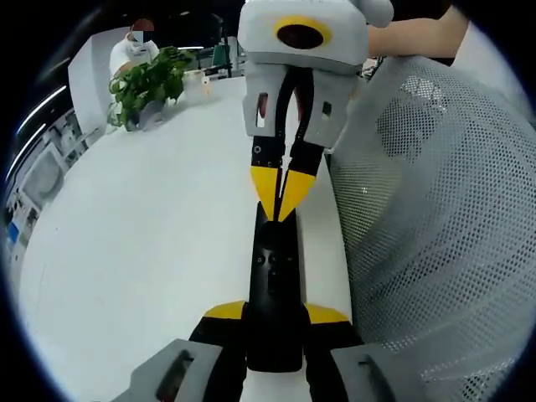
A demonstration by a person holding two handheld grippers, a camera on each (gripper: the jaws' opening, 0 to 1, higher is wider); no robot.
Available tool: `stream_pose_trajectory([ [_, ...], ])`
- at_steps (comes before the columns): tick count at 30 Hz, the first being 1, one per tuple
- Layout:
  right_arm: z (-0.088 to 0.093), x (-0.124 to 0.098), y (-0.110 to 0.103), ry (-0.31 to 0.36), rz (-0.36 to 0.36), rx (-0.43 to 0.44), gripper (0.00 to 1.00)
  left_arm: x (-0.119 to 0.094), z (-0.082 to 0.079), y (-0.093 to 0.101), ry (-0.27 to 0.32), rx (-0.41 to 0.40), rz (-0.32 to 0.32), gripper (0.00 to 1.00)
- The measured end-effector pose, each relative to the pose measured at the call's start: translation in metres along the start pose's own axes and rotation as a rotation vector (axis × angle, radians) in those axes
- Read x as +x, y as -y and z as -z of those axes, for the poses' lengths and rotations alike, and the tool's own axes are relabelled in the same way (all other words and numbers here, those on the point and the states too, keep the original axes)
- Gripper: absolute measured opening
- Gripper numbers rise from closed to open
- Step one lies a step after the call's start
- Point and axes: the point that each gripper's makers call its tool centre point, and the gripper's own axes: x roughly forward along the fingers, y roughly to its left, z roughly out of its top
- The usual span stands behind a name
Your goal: Press the specified remote control buttons in sequence, fully releasing each button before pressing the next.
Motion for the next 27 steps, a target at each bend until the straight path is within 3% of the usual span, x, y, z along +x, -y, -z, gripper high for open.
stream_pose_trajectory([
  [3,-0.0013,0.001,-0.0015,-0.021,-0.012,-0.071,0.0,-0.0002,0.0,0.0002,0.003,-0.001,0.002,0.25],
  [10,-0.0004,0.0026,0.0009,-0.099,-0.079,0.061,0.0,0.0001,-0.0003,0.0005,0.005,-0.001,0.003,0.25],
  [17,0.0002,0.0037,0.001,-0.147,-0.096,0.071,0.0,0.0003,-0.0004,0.0007,0.01,-0.005,0.005,0.25],
  [27,0.0012,0.0008,0.0025,-0.028,-0.048,0.22,0.0,0.0003,-0.0004,0.0005,0.006,-0.007,0.005,0.25],
])
